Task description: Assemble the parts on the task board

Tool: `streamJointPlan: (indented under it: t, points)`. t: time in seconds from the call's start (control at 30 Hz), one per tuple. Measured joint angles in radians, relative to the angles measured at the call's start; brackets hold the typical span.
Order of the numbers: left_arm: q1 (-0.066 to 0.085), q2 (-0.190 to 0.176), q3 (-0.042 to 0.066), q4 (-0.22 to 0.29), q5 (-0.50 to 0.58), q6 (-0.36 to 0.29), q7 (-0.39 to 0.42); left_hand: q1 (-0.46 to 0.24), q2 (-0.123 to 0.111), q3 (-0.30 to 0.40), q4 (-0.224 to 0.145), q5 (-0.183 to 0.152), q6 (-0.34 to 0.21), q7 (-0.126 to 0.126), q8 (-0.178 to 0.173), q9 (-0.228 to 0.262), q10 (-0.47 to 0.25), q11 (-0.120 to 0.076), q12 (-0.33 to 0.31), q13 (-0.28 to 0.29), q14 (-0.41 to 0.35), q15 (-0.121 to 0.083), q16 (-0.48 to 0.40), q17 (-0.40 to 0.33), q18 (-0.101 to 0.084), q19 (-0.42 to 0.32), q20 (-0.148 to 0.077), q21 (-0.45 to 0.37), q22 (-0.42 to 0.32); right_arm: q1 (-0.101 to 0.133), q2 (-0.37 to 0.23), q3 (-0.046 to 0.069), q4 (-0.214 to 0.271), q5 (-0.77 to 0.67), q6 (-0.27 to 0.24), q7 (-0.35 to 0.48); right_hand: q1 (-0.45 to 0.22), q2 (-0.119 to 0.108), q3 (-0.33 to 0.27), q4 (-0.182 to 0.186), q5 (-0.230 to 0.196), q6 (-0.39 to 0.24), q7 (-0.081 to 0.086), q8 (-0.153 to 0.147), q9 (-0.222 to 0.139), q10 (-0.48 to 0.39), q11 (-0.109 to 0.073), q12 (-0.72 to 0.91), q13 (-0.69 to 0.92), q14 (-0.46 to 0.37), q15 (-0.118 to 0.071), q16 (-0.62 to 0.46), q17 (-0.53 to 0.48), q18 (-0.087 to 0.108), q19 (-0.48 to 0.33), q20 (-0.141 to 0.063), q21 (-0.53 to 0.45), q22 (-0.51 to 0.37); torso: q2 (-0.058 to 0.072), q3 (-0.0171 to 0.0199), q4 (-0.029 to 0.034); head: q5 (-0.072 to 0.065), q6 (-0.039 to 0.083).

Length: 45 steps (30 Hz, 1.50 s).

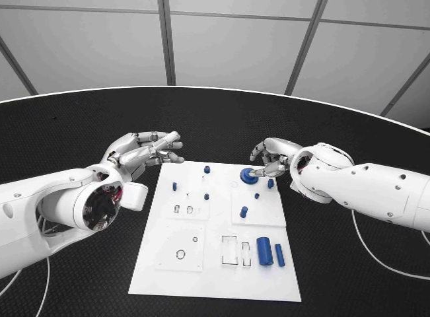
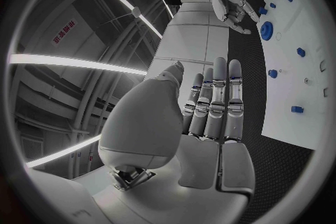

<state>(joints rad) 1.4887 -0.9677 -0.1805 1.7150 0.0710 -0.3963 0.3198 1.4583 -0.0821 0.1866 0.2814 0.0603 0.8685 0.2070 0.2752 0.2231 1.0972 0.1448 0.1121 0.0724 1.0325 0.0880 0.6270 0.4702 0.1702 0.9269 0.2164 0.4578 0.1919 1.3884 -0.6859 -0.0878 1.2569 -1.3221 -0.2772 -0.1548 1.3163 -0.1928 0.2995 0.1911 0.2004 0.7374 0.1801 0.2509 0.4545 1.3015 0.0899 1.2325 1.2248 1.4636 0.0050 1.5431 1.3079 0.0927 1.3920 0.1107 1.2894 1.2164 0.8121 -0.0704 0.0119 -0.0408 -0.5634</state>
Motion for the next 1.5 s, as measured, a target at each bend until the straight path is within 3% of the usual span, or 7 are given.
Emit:
streamJointPlan:
  t: [0.17, 0.47, 0.93, 1.5]
  points:
    - [0.000, 0.000, 0.000, 0.001, 0.000, 0.000, 0.000, 0.000, 0.000, 0.000, 0.000, 0.000, 0.000, 0.000, 0.000, 0.000, 0.000, 0.000, 0.000, 0.000, 0.000, 0.000, 0.000, 0.000, 0.000, 0.000, 0.000, 0.000, 0.000, -0.006, 0.010, -0.002, -0.013, 0.000, 0.009, -0.001, 0.000, 0.000, 0.003, 0.003, 0.000, 0.000, 0.000, 0.000, 0.000, 0.001, 0.001, 0.000, 0.002, 0.000, 0.000, 0.000, 0.000, 0.000, 0.000, 0.000, 0.000, 0.002, 0.005, -0.0003, 0.0036, -0.006, 0.003]
    - [0.000, 0.001, 0.000, 0.002, 0.000, -0.001, 0.000, 0.000, 0.000, 0.007, 0.001, 0.000, 0.000, 0.000, 0.000, 0.000, 0.000, 0.000, 0.000, 0.000, 0.000, 0.000, 0.000, 0.002, 0.000, 0.000, 0.000, 0.000, 0.000, -0.011, 0.022, -0.004, -0.029, 0.001, 0.016, -0.004, 0.004, 0.004, 0.003, 0.003, 0.004, 0.000, 0.000, 0.004, 0.001, 0.001, 0.001, 0.008, 0.006, 0.003, 0.003, 0.005, 0.000, 0.000, 0.004, 0.004, 0.004, 0.005, 0.007, 0.0003, 0.0042, -0.008, 0.004]
    - [0.000, -0.002, 0.000, 0.004, 0.000, -0.001, 0.000, 0.000, 0.000, 0.007, 0.001, 0.000, 0.000, 0.000, 0.000, 0.000, 0.000, 0.000, 0.000, 0.000, 0.000, 0.000, 0.000, 0.002, 0.000, 0.000, 0.000, 0.000, 0.000, -0.016, 0.024, -0.007, -0.044, 0.001, 0.023, -0.009, 0.016, 0.008, 0.014, 0.002, 0.008, 0.000, 0.000, 0.009, 0.003, 0.001, 0.001, 0.015, 0.015, 0.003, 0.003, 0.005, 0.000, 0.000, 0.004, 0.004, 0.004, 0.011, 0.007, -0.0013, 0.0064, -0.007, -0.005]
    - [0.000, -0.003, 0.000, 0.005, 0.000, -0.001, 0.000, 0.000, 0.000, 0.007, 0.001, 0.000, 0.000, 0.000, 0.000, -0.001, 0.000, 0.000, 0.000, 0.000, 0.000, 0.000, 0.000, 0.002, 0.000, 0.000, 0.000, 0.000, 0.000, -0.019, 0.032, -0.011, -0.059, 0.001, 0.037, -0.009, 0.020, 0.012, 0.023, -0.001, 0.012, 0.000, 0.000, 0.013, 0.004, 0.001, 0.001, 0.022, 0.020, 0.003, 0.003, 0.004, 0.000, 0.000, 0.003, 0.004, 0.008, 0.013, 0.007, 0.0001, 0.0054, -0.001, -0.012]
